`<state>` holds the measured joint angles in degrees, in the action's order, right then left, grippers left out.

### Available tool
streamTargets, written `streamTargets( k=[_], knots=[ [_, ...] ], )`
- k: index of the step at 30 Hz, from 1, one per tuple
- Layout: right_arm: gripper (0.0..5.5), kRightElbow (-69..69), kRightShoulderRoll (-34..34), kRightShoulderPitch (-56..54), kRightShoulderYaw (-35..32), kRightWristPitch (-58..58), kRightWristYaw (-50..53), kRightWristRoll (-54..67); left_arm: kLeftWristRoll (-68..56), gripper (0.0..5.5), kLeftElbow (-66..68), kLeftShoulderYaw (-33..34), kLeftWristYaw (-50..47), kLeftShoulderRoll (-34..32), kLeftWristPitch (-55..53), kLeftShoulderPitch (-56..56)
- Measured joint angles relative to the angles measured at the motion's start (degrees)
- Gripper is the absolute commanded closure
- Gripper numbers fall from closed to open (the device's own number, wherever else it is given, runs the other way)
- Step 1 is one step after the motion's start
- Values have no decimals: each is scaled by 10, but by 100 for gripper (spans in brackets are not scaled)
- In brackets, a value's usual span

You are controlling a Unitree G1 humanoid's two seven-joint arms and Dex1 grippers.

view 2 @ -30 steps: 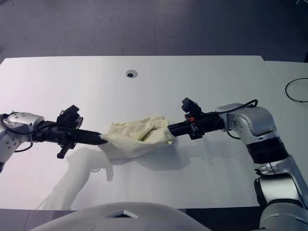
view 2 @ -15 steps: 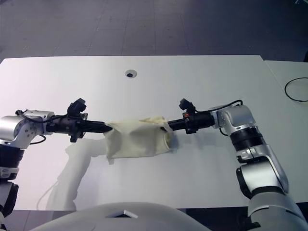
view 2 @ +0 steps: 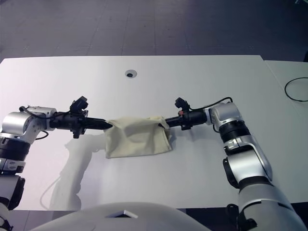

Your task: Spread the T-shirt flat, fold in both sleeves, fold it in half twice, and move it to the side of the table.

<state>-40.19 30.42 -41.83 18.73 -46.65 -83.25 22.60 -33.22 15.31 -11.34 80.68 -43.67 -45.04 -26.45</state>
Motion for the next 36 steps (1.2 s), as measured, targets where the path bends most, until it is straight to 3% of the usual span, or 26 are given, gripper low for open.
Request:
streamTargets(
  k=[3, 9, 14, 15, 26, 32, 36],
  knots=[
    [550, -29, -15, -13, -7, 16, 2, -13, 19, 547, 16, -4, 1, 5, 17, -7],
    [451, -61, -34, -20, -38, 47, 40, -34, 50, 547, 46, -4, -11, 28, 40, -15],
    [368, -89, -35, -29, -106, 60, 83, -29, 69, 547, 67, -2, -23, 42, 59, -26],
    [351, -94, -33, -32, -118, 63, 90, -29, 73, 510, 70, -1, -26, 43, 63, -27],
    [164, -76, -29, -32, -185, 108, 146, -32, 126, 321, 163, 32, -69, 54, 140, -77],
    [67, 93, -74, 9, -114, 163, 164, -72, 156, 220, 202, 79, -170, 80, 209, -110],
    [10, 125, -95, 20, -80, 204, 162, -88, 110, 156, 60, 102, -192, 109, 180, -87]
  ],
)
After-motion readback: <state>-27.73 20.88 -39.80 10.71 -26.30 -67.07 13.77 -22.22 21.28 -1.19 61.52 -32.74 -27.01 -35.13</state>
